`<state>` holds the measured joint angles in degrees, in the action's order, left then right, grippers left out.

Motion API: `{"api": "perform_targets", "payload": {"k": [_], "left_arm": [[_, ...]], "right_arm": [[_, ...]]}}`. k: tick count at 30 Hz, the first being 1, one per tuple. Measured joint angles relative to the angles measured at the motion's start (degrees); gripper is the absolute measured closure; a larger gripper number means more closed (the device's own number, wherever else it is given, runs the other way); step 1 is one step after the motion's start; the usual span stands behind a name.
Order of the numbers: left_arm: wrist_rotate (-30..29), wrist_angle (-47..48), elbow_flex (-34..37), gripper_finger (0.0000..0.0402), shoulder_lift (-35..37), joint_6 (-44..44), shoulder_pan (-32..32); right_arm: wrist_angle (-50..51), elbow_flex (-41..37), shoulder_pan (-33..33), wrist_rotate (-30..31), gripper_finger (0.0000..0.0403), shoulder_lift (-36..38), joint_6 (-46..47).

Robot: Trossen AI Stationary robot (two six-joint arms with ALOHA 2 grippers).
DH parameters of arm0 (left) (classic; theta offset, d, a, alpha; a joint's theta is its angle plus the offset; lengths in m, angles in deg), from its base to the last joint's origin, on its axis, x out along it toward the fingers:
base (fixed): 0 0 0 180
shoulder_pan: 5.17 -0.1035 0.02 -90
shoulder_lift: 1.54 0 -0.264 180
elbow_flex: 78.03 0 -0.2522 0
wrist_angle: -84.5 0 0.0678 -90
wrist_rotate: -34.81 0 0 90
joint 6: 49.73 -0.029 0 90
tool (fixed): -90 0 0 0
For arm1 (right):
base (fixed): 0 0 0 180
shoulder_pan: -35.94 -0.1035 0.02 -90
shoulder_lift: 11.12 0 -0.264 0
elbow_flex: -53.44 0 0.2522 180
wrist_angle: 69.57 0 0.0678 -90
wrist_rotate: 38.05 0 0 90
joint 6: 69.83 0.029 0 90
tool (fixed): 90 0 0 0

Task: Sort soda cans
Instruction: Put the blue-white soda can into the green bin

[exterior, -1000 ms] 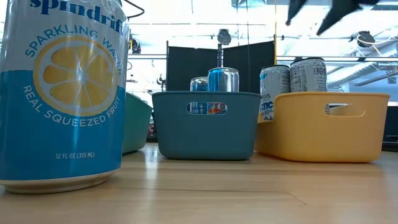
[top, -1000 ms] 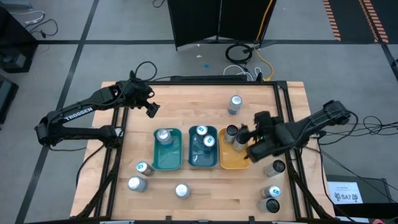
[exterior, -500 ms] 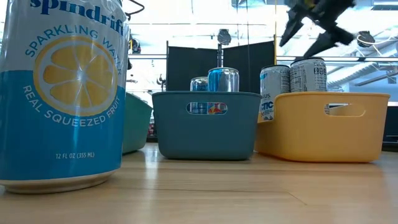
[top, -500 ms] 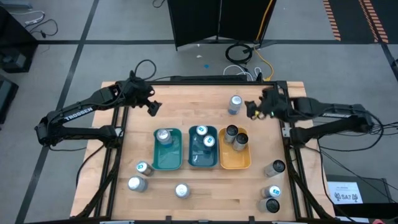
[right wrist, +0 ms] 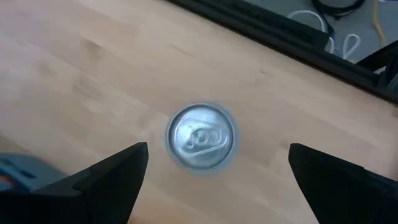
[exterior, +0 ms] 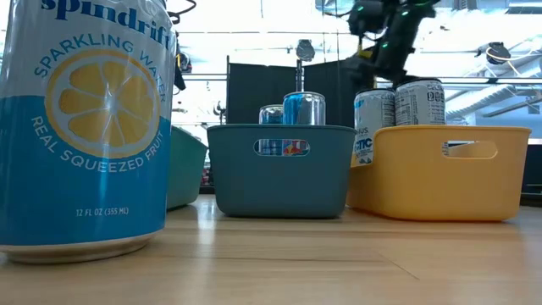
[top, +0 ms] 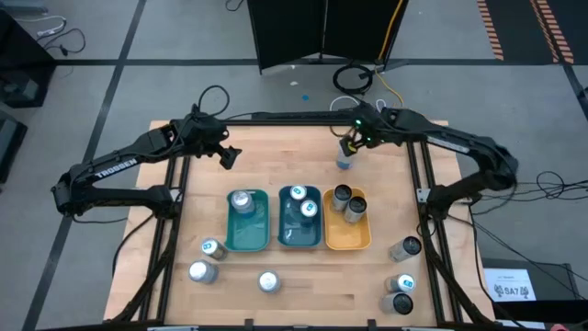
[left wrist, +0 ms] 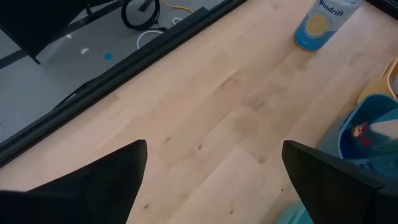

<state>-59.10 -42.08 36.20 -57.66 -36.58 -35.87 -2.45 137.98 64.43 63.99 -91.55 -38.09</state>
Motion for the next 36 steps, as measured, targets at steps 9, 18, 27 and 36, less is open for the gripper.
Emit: {"api": "perform_targets", "payload": {"k": [9, 18, 27, 36], "left_arm": [[0.0, -0.07, 0.0, 0.002, 0.0, 0.0, -0.01], [0.0, -0.05, 0.0, 0.002, 0.0, -0.02, 0.0], [0.0, -0.03, 0.0, 0.002, 0.0, -0.02, -0.01], [0.0, -0.13, 0.0, 0.002, 0.0, -0.03, -0.02]], "right_arm": [[5.3, 6.61, 1.93, -4.23, 0.0023, -12.51, -3.97], [3.32, 6.65, 4.76, -4.03, 0.0023, -17.7, -5.15], [5.74, 6.63, 6.44, -7.84, 0.0063, -21.78, -5.15], [-1.41, 10.99, 2.2, -10.96, 0.0125, -22.49, -2.81]]}}
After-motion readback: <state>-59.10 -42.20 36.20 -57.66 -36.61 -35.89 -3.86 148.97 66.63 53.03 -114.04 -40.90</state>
